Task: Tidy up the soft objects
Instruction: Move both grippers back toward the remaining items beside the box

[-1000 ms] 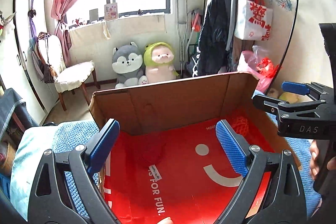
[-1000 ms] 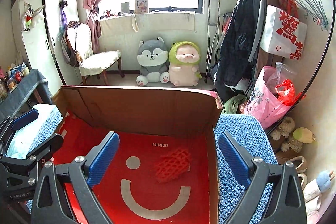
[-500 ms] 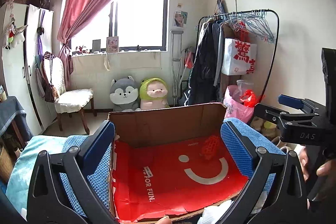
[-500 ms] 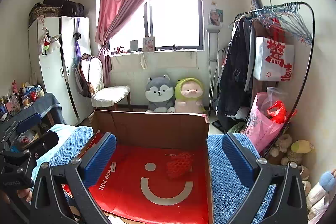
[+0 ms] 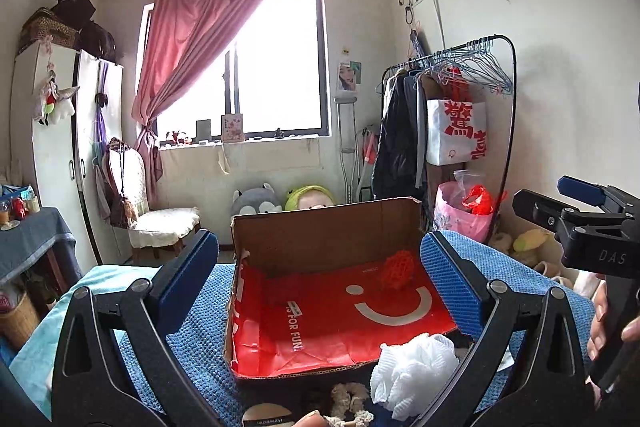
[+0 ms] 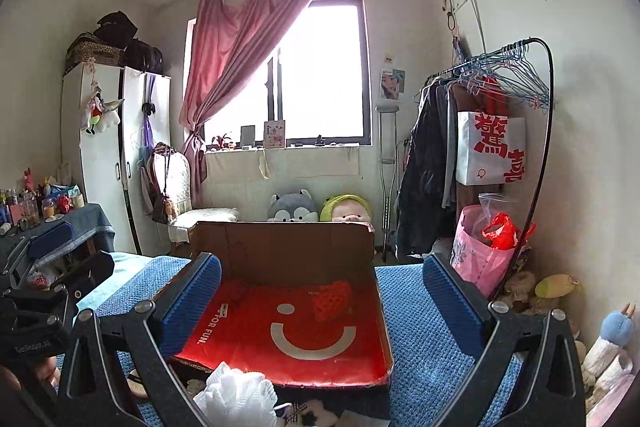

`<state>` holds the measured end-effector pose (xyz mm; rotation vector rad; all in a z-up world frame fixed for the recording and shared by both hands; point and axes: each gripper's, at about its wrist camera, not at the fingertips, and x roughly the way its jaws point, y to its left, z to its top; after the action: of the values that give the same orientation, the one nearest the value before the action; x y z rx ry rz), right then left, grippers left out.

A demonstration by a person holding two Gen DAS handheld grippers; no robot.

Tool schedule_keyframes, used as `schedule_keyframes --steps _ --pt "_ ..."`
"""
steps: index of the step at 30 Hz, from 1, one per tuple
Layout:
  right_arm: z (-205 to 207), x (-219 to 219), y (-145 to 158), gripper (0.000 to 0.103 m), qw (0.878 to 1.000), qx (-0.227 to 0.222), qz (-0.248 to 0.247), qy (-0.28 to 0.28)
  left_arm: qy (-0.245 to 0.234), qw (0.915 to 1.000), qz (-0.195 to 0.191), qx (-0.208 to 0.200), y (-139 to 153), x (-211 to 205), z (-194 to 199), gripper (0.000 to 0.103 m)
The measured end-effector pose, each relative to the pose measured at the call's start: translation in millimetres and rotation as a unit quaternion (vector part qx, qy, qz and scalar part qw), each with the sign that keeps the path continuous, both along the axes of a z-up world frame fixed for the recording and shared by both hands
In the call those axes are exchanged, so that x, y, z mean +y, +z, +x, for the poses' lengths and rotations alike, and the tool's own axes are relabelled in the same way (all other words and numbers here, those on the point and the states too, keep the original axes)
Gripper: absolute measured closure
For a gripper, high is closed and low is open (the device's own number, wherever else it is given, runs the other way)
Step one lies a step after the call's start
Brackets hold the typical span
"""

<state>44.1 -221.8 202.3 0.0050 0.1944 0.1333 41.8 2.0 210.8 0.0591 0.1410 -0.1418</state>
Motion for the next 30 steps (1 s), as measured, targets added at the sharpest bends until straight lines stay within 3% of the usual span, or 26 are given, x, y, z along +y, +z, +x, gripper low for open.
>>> schedule_keyframes --steps 6,11,23,30 --pt "-33 -2 -26 0.0 1.0 -0.02 0.008 0.005 0.023 0.9989 0.017 -0.036 -23 -8 -39 0.0" --pt "-47 -2 -54 0.0 1.0 -0.022 0.008 -0.008 0.023 0.9992 0.005 -0.033 -45 -10 -54 0.0" --pt "-46 7 -126 0.0 0.999 0.041 0.0 -0.012 0.018 0.9987 -0.003 0.048 -111 -7 -49 0.0" --pt "-30 10 -152 0.0 0.996 0.088 -0.003 -0.011 0.021 0.9964 -0.001 0.081 -129 -4 -39 0.0"
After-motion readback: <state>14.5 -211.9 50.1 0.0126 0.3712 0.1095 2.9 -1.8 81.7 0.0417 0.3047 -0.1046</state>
